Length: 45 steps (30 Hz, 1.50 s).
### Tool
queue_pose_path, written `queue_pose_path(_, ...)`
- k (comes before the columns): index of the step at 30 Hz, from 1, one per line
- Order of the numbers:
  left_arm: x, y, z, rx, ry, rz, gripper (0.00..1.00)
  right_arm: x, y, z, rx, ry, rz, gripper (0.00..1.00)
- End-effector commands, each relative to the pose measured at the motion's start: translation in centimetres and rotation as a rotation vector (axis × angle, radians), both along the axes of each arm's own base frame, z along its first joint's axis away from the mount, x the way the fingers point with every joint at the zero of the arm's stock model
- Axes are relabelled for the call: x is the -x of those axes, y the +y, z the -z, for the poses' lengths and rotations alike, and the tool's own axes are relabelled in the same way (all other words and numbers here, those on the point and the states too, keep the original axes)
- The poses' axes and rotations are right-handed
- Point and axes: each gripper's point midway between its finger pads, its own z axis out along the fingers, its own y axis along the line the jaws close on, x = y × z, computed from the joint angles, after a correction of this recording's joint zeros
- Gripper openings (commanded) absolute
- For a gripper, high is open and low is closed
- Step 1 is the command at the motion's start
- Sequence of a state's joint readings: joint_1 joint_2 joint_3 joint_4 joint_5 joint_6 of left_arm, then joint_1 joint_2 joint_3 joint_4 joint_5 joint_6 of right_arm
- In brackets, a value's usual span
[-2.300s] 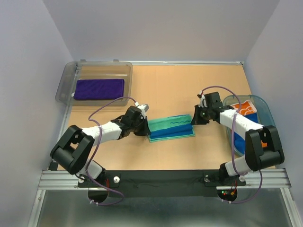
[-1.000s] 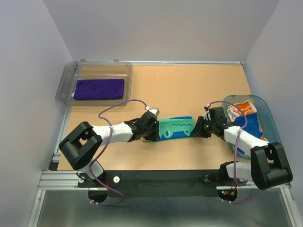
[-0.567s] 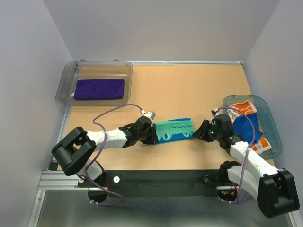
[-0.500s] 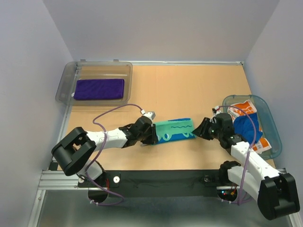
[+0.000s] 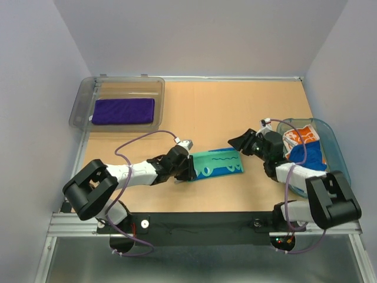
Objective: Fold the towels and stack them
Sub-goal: Fold the towel
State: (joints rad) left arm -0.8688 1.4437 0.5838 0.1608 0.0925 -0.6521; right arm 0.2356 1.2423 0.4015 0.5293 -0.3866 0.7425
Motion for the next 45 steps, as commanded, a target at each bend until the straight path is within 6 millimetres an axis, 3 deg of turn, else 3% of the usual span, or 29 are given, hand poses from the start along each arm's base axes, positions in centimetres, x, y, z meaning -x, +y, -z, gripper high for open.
queue_pose_path(1,1.7,2.0,1.8,-0.080,0.057,0.006,0.36,-2.0,-0.2,-0.6,-0.053,-0.132,0.071,0.47)
queue_pose_path(2,1.7,2.0,1.9,-0.081,0.058,0.006,0.36,-2.0,-0.4,1.0,-0.051,-0.109,0.091,0.47)
queue_pose_path(3,1.7,2.1,2.0,-0.084,0.060,0.006,0.36,-1.9,-0.6,0.8,-0.061,-0.124,0.100,0.47)
queue_pose_path(4,1.7,2.1,2.0,-0.085,0.061,0.004,0.36,-1.7,-0.7,3.0,-0.052,-0.074,0.107,0.47)
queue_pose_path(6,1.9,2.2,2.2,-0.089,0.068,0.006,0.36,-1.1,-1.4,5.5,-0.052,-0.028,0.152,0.46)
queue_pose_path(10,1.8,2.6,1.8,-0.092,0.058,-0.014,0.36,-0.2,-3.1,7.6,-0.018,-0.004,0.235,0.45)
queue_pose_path(12,1.7,2.8,1.0,-0.079,0.041,-0.030,0.36,0.0,-3.3,7.2,-0.009,-0.022,0.236,0.45)
queue_pose_path(14,1.4,3.1,0.4,-0.077,0.025,-0.054,0.37,-0.2,-3.1,5.6,-0.022,-0.073,0.223,0.45)
queue_pose_path(16,0.7,2.7,-1.6,-0.038,-0.012,-0.079,0.39,-0.2,-2.8,4.5,-0.020,-0.095,0.205,0.45)
queue_pose_path(17,0.2,2.2,-3.3,0.001,-0.042,-0.086,0.40,-0.9,-2.6,2.5,-0.029,-0.145,0.197,0.45)
queue_pose_path(18,0.0,1.9,-4.2,0.027,-0.056,-0.091,0.41,-0.8,-2.4,2.8,0.002,-0.122,0.176,0.45)
queue_pose_path(19,-0.9,1.9,-5.2,0.038,-0.088,-0.126,0.46,-1.4,-2.2,1.7,0.003,-0.145,0.166,0.45)
queue_pose_path(22,-2.9,0.3,-9.4,0.132,-0.174,-0.156,0.52,-2.0,-1.7,-1.0,-0.015,-0.197,0.144,0.45)
queue_pose_path(25,-4.7,-1.6,-11.8,0.208,-0.231,-0.171,0.53,-2.5,-1.0,-1.4,-0.033,-0.191,0.119,0.45)
queue_pose_path(27,-6.1,-3.1,-12.3,0.231,-0.242,-0.184,0.53,-3.0,-0.6,-1.6,-0.036,-0.195,0.114,0.45)
queue_pose_path(31,-8.9,-4.6,-11.7,0.293,-0.262,-0.252,0.49,-3.2,0.1,0.1,-0.033,-0.165,0.113,0.45)
queue_pose_path(33,-10.1,-4.1,-9.8,0.307,-0.254,-0.312,0.48,-3.4,-0.2,0.8,-0.035,-0.157,0.138,0.45)
queue_pose_path(34,-10.8,-3.9,-9.7,0.331,-0.268,-0.341,0.47,-3.1,-0.5,2.5,-0.022,-0.117,0.147,0.45)
queue_pose_path(35,-10.5,-2.8,-7.2,0.305,-0.235,-0.366,0.46,-3.1,-0.6,3.3,-0.018,-0.101,0.157,0.45)
queue_pose_path(38,-11.4,-0.9,-5.6,0.370,-0.211,-0.455,0.45,-2.6,-1.2,5.7,-0.023,-0.043,0.197,0.45)
queue_pose_path(39,-11.0,0.5,-3.3,0.333,-0.183,-0.486,0.44,-2.6,-1.4,6.8,-0.026,-0.021,0.214,0.45)
queue_pose_path(42,-10.1,1.9,-0.6,0.316,-0.129,-0.542,0.42,-1.9,-2.2,8.8,-0.033,0.024,0.263,0.45)
queue_pose_path(45,-9.1,2.6,0.6,0.338,-0.092,-0.567,0.42,-1.5,-2.7,9.5,-0.018,0.027,0.278,0.45)
